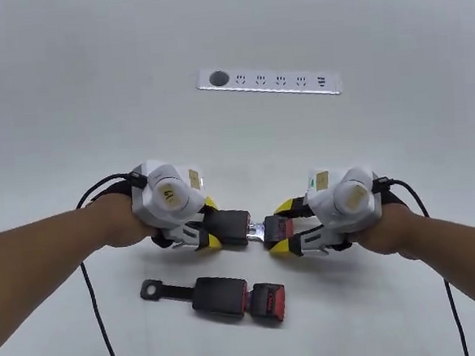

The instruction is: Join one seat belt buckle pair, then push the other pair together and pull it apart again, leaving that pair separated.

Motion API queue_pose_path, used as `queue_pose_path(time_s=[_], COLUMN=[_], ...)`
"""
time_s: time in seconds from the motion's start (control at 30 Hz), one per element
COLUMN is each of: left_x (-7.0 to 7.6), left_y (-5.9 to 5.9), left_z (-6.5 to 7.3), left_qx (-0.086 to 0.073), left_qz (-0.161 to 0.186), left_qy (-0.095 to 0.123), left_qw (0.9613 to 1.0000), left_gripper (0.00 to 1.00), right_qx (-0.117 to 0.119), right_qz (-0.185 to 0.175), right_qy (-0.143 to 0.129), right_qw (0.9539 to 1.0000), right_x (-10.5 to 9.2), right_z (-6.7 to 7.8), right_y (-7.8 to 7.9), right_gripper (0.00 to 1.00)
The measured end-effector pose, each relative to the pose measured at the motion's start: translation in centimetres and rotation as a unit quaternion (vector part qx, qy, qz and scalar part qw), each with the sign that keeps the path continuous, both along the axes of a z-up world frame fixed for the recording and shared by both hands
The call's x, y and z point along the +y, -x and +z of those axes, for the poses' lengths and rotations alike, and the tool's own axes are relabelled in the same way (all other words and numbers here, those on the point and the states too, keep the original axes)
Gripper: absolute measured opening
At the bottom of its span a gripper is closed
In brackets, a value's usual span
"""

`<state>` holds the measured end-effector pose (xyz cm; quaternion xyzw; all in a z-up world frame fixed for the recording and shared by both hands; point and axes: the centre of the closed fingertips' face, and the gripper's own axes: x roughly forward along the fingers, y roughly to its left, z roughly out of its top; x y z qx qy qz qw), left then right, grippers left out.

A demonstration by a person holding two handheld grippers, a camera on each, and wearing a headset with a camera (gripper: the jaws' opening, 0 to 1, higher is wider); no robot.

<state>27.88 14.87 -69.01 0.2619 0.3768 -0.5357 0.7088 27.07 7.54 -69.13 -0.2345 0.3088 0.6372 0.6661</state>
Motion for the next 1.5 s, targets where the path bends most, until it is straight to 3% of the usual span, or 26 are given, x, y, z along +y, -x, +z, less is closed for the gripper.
queue_pose_path(time_s=[0.53,1.5], left_x=[-0.4,-0.4], left_y=[0.5,0.7], left_z=[0.5,0.2], left_qx=[-0.001,-0.001], left_qz=[-0.020,-0.056], left_qy=[-0.019,-0.029], left_qw=[0.9996,0.9980], left_gripper=[0.34,0.33], right_qx=[0.005,-0.006], right_qz=[-0.016,-0.006], right_qy=[-0.017,0.003], right_qw=[0.9997,1.0000], right_x=[1.6,2.1], right_z=[0.0,0.0], right_y=[0.1,0.0], right_gripper=[0.34,0.34])
